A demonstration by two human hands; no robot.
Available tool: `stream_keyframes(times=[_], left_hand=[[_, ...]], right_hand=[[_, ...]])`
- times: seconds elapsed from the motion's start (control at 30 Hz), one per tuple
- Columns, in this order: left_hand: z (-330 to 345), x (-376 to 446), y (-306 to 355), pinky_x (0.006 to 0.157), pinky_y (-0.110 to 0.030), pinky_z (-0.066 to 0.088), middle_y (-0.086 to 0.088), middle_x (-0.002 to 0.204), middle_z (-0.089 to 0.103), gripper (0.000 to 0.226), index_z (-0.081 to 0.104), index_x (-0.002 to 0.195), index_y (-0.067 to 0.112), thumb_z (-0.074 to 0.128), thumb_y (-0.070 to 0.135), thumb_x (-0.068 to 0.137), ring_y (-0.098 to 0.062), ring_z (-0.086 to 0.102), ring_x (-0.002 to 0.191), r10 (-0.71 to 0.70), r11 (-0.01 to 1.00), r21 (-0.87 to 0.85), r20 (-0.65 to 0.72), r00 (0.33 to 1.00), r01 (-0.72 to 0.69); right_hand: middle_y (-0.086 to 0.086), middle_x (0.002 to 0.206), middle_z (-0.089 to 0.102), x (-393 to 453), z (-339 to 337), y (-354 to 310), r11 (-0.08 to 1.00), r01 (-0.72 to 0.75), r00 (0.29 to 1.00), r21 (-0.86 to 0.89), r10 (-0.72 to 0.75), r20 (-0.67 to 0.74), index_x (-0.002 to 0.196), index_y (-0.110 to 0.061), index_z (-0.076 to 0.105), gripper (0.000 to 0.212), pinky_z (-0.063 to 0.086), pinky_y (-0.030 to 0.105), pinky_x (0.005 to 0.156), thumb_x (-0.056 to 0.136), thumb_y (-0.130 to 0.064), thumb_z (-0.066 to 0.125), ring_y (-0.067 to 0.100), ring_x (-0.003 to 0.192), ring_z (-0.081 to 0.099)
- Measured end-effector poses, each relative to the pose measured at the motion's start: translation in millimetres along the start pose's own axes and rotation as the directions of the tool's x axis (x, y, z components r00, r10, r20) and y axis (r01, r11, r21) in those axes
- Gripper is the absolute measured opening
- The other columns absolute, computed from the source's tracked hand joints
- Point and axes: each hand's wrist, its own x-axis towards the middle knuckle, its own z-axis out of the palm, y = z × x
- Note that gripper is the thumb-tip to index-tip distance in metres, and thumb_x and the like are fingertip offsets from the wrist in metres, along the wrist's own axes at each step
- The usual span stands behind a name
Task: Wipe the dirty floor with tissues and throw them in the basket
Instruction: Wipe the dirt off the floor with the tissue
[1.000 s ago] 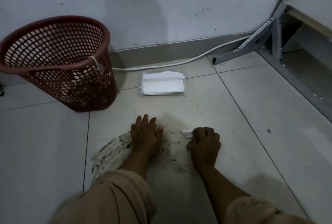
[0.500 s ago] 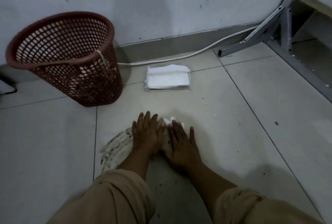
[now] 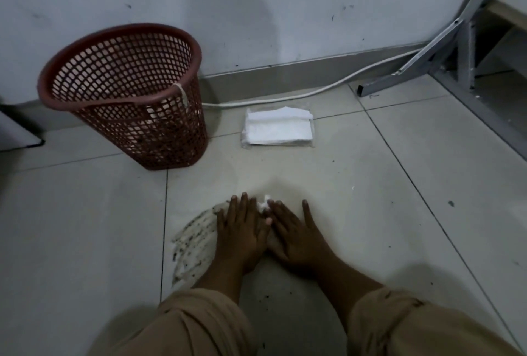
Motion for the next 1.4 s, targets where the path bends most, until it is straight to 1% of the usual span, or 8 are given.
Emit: stream_keyframes(times=[0.1,0.37,0.47,0.57,0.73,0.9,1.2,1.4], left_hand=[[-0.2,0.6,-9.3,0.119,-0.047,-0.013,-0.001,0.164,-0.013,0.068,-0.004,0.156,0.021,0.015,0.055,0.1,-0.018,-0.018,0.149,0.015,0.999,0.045,0.002,1.0,-0.015],[-0.4,2.3,-17.9,0.119,-0.044,-0.015,0.0,0.164,-0.012,0.069,-0.002,0.156,0.022,0.013,0.057,0.099,-0.016,-0.019,0.149,-0.007,1.0,-0.003,-0.011,1.0,0.007],[-2.3,2.4,-19.3,0.119,-0.044,-0.014,0.0,0.164,-0.011,0.069,-0.001,0.156,0.023,0.014,0.058,0.098,-0.017,-0.018,0.149,-0.014,1.0,0.004,-0.028,1.0,0.014],[-5.5,6.8,-13.2,0.119,-0.046,-0.014,-0.002,0.164,-0.011,0.07,0.0,0.156,0.023,0.014,0.059,0.098,-0.021,-0.018,0.149,-0.021,1.0,0.011,-0.029,0.999,0.022],[-5.3,16.6,9.1,0.118,-0.047,-0.013,-0.005,0.164,-0.008,0.072,0.005,0.156,0.023,0.014,0.062,0.097,-0.023,-0.015,0.15,-0.002,1.0,-0.001,-0.025,1.0,0.002],[-5.3,23.8,24.3,0.118,-0.049,-0.015,-0.004,0.165,-0.002,0.068,0.014,0.155,0.026,0.013,0.061,0.097,-0.023,-0.015,0.149,-0.073,0.997,-0.037,-0.057,0.996,0.071],[-8.4,23.2,28.5,0.119,-0.049,-0.011,-0.005,0.165,-0.002,0.064,0.017,0.154,0.026,0.015,0.057,0.099,-0.025,-0.013,0.15,-0.084,0.996,-0.042,-0.046,0.995,0.083],[-5.9,26.0,29.9,0.119,-0.048,-0.011,-0.005,0.165,-0.002,0.062,0.019,0.154,0.028,0.016,0.056,0.099,-0.025,-0.013,0.15,-0.074,0.997,-0.03,-0.041,0.996,0.073]], right_hand=[[0.001,0.161,0.021,-20.6,-1.8,16.8,0.999,0.023,0.997,-0.029,-0.025,-0.078,0.153,-0.019,0.025,0.071,0.003,0.059,0.116,0.096,-0.061,0.024,0.017,0.149,0.016],[-0.001,0.162,-0.01,34.8,-2.5,-4.5,0.988,-0.144,0.99,0.055,0.144,-0.004,0.156,-0.02,0.001,0.072,-0.018,0.053,0.116,0.098,-0.058,0.021,0.015,0.15,-0.009],[0.005,0.154,0.039,7.6,-2.3,-4.4,0.998,-0.032,0.986,0.061,0.042,-0.162,0.147,-0.019,0.04,0.053,0.023,0.05,0.116,0.099,-0.041,0.041,0.025,0.139,0.039],[0.007,0.104,0.07,-9.1,-9.5,2.5,0.991,-0.061,0.924,0.117,0.101,-0.369,0.11,-0.015,0.068,0.025,0.05,0.039,0.078,0.092,-0.026,0.055,0.03,0.087,0.064],[-0.002,0.099,0.071,-0.3,-28.2,-1.6,0.749,-0.326,0.836,0.576,0.513,-0.194,0.111,-0.025,0.066,0.022,0.042,0.032,0.083,0.09,-0.025,0.062,0.019,0.099,0.06],[-0.003,0.11,0.061,-9.3,-25.5,13.8,0.601,-0.692,0.634,0.4,0.771,-0.063,0.1,-0.035,0.067,0.014,0.032,0.038,0.088,0.091,-0.032,0.057,0.025,0.108,0.047],[0.002,0.092,0.07,2.3,-39.8,16.8,0.343,-0.534,0.61,0.773,0.789,0.072,0.089,-0.023,0.065,0.011,0.051,0.032,0.077,0.091,-0.015,0.058,0.026,0.091,0.065],[0.011,0.119,0.053,-2.1,-37.3,18.0,0.495,-0.718,0.506,0.489,0.854,-0.121,0.103,-0.017,0.066,0.026,0.045,0.04,0.085,0.084,0.0,0.058,0.03,0.107,0.05]])
